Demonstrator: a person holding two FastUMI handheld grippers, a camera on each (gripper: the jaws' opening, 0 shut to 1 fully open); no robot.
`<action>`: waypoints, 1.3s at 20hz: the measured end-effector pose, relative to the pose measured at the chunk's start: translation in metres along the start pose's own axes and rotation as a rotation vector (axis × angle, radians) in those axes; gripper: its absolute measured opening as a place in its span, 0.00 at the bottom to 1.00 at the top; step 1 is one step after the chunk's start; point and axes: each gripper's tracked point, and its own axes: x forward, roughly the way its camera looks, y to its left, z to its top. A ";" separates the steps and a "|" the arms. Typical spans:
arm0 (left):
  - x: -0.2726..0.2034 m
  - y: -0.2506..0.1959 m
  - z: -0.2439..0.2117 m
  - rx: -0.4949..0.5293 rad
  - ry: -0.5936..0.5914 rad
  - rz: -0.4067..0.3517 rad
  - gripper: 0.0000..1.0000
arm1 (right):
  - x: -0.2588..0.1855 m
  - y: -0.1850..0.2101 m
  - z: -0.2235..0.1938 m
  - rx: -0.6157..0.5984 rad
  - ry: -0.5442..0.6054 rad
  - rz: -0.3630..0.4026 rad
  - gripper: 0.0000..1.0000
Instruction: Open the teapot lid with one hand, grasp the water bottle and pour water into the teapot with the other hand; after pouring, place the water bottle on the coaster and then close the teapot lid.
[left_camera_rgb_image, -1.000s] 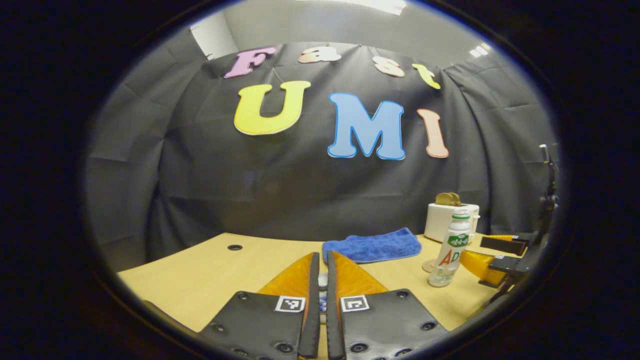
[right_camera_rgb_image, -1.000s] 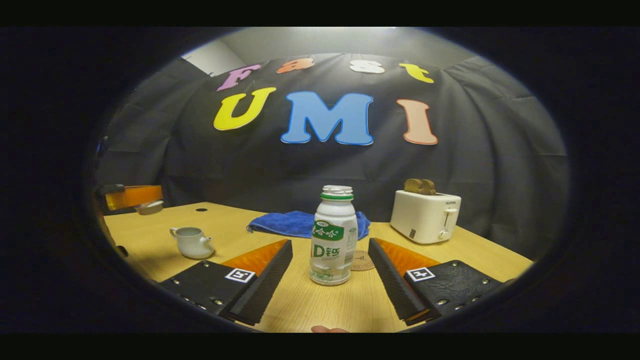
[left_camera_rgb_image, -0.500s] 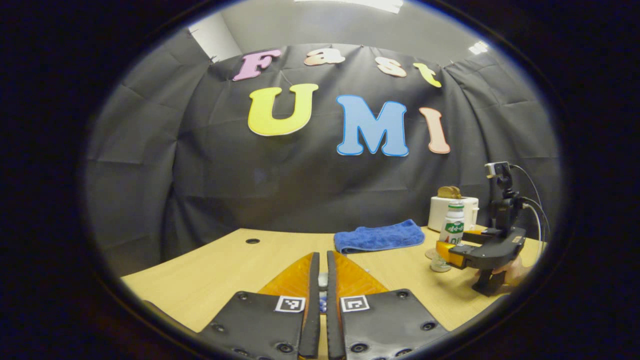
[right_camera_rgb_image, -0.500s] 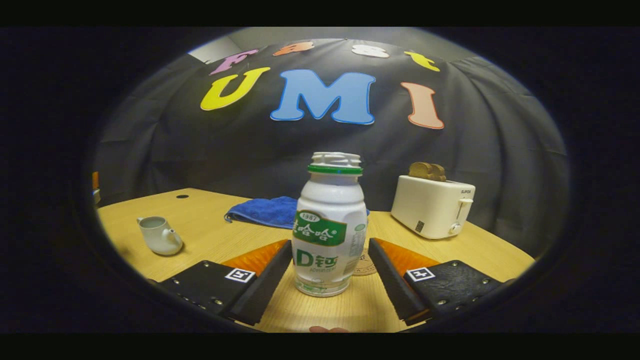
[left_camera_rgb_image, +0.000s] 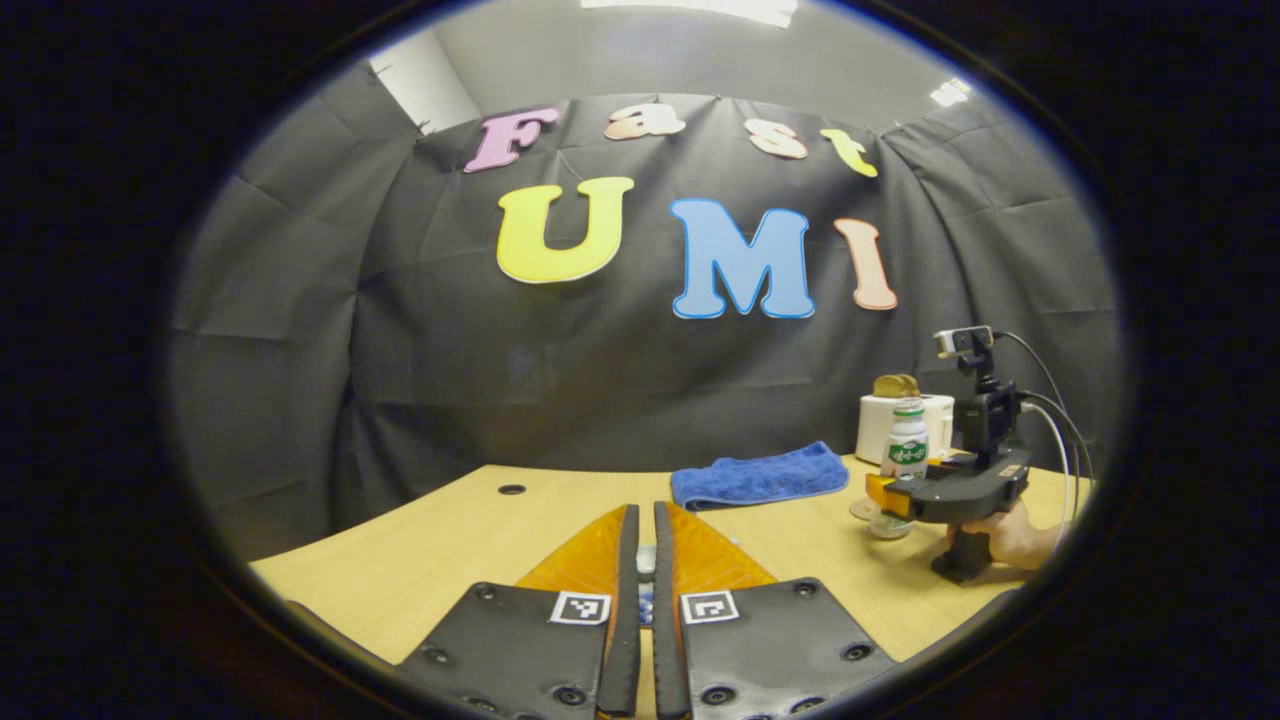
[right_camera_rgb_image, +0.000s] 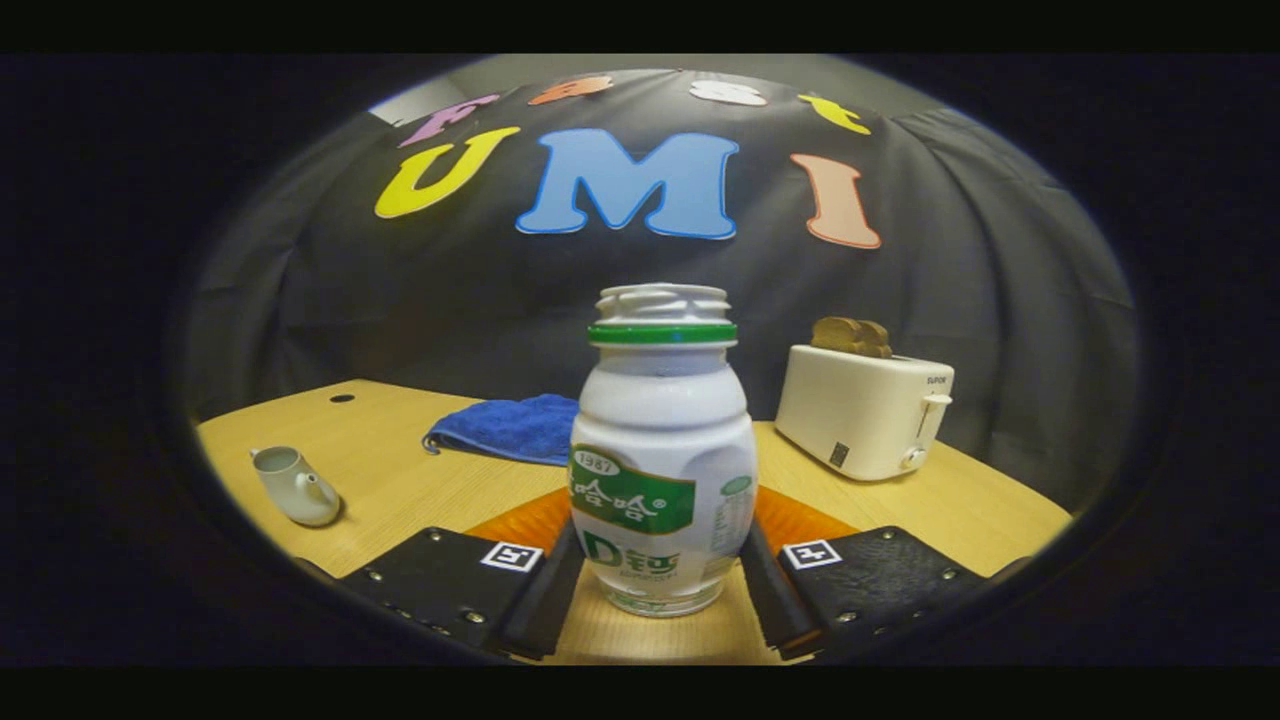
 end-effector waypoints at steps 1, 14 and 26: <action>-0.005 -0.003 0.001 -0.009 -0.006 -0.013 0.16 | -0.005 0.002 0.010 -0.037 -0.018 -0.001 0.72; -0.082 -0.009 -0.028 -0.068 -0.010 -0.064 0.15 | -0.022 0.079 0.028 -0.562 -0.059 0.064 0.73; -0.089 0.003 -0.060 -0.031 0.032 -0.044 0.15 | 0.006 0.124 0.019 -1.016 -0.077 0.087 0.73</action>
